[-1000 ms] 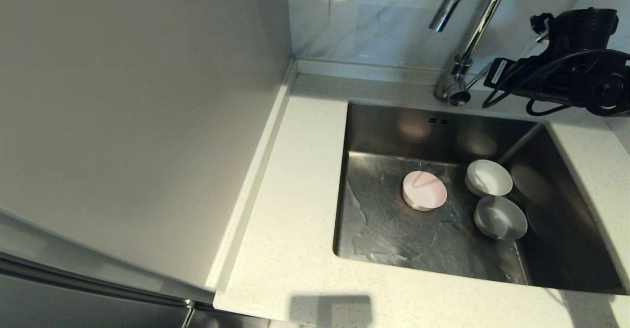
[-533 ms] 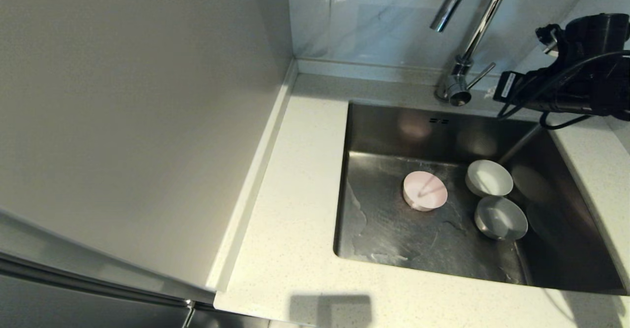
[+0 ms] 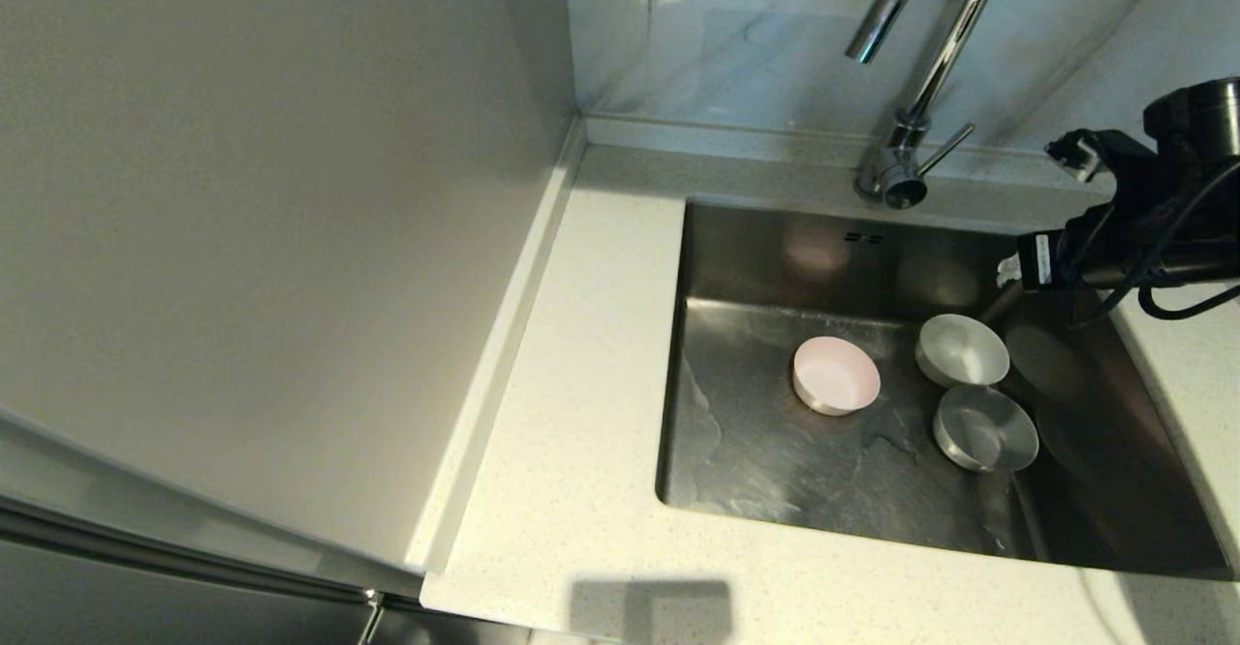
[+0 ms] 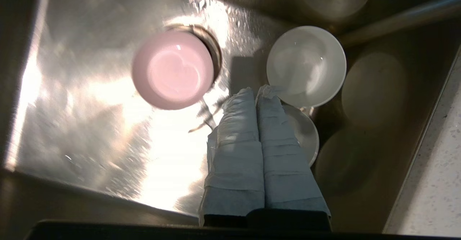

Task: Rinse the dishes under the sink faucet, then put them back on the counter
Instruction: Put a bowl back to the table from the sink

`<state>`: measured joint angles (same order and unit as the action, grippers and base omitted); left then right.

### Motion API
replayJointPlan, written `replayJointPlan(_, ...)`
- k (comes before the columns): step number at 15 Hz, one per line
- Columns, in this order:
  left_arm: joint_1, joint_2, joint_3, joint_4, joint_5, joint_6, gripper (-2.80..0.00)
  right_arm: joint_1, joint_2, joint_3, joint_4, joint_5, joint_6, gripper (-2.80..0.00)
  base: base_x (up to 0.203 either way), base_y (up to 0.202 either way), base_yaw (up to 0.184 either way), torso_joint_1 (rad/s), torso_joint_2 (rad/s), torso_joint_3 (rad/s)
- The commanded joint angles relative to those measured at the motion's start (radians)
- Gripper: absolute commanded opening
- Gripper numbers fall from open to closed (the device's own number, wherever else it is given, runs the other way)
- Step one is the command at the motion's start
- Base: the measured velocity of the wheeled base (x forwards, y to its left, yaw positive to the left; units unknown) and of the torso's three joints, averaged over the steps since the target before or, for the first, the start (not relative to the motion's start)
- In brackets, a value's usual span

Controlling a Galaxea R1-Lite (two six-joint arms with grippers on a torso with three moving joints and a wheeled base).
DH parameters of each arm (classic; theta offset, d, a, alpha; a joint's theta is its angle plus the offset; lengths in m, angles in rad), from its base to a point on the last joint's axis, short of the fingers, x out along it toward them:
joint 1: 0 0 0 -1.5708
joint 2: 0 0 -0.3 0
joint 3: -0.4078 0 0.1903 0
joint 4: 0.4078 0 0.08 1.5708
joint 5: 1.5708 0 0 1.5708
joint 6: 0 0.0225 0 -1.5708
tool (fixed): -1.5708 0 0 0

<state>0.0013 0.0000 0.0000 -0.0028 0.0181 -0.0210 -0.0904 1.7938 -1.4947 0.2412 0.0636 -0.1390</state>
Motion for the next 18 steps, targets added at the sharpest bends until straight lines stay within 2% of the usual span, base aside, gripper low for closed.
replayJointPlan(1,0.0,-0.005,0.0,0.0,0.0,0.0,-2.8,0.001,0.002,0.028,-0.008,-0.001,-0.04,-2.8,0.0,0.0,0.0,0.0,0.0,0.0)
replayJointPlan(6,0.0,-0.003,0.0,0.0,0.0,0.0,-2.8,0.021,0.037,0.033,-0.009,-0.003,-0.052,-2.8,0.0,0.0,0.0,0.0,0.0,0.0)
replayJointPlan(7,0.0,-0.003,0.0,0.0,0.0,0.0,-2.8,0.023,0.047,0.024,-0.009,-0.003,-0.055,-0.08,0.0,0.0,0.0,0.0,0.0,0.0)
replayJointPlan(8,0.0,-0.003,0.0,0.0,0.0,0.0,-2.8,0.023,0.056,0.016,-0.007,-0.002,-0.058,0.0,0.0,0.0,0.0,0.0,0.0,0.0)
replayJointPlan(13,0.0,-0.003,0.0,0.0,0.0,0.0,-2.8,0.035,0.092,0.013,-0.002,0.009,-0.059,0.0,0.0,0.0,0.0,0.0,0.0,0.0)
replayJointPlan(18,0.0,-0.003,0.0,0.0,0.0,0.0,-2.8,0.098,0.157,0.026,-0.01,0.01,-0.08,0.0,0.0,0.0,0.0,0.0,0.0,0.0)
